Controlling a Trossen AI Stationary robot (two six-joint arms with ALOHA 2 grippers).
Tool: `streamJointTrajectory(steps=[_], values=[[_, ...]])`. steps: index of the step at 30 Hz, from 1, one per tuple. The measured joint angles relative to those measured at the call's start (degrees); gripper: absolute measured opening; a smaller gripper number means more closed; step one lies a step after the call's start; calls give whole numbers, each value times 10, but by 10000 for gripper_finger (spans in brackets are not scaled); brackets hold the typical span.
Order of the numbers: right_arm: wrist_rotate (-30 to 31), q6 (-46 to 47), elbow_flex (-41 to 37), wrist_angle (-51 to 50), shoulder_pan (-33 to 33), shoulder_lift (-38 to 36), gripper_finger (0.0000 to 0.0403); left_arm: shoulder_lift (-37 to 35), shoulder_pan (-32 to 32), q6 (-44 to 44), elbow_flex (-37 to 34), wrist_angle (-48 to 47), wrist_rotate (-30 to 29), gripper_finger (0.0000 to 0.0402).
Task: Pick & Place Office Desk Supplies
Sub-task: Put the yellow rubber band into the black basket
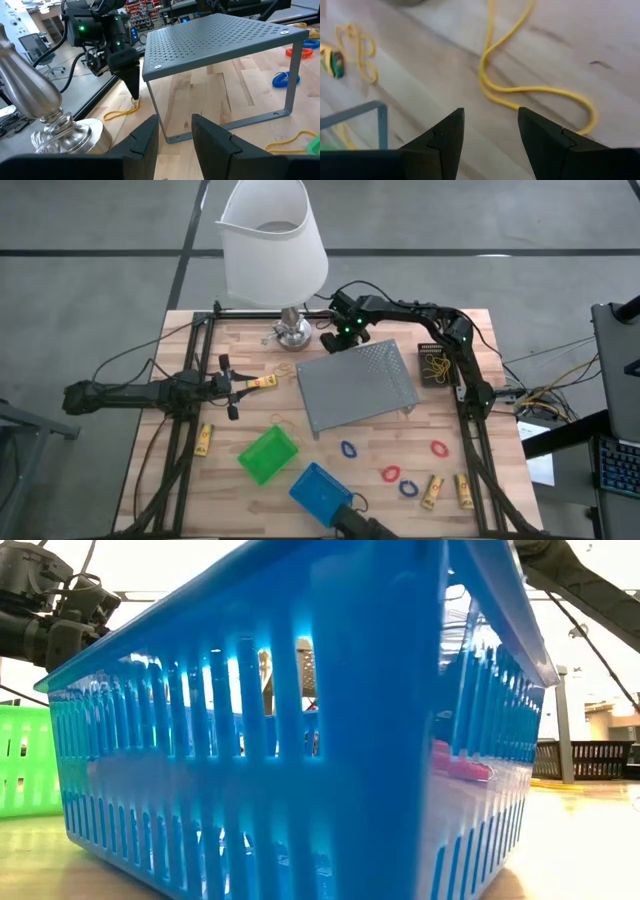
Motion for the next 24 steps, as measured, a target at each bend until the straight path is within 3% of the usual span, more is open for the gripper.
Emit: streamJointTrajectory(steps=[10,24], values=[[3,9,1,0,-30,0,183,0,0,0,0,0,0,118],[92,5,23,-89,-30,0,182,0,0,0,0,0,0,118]])
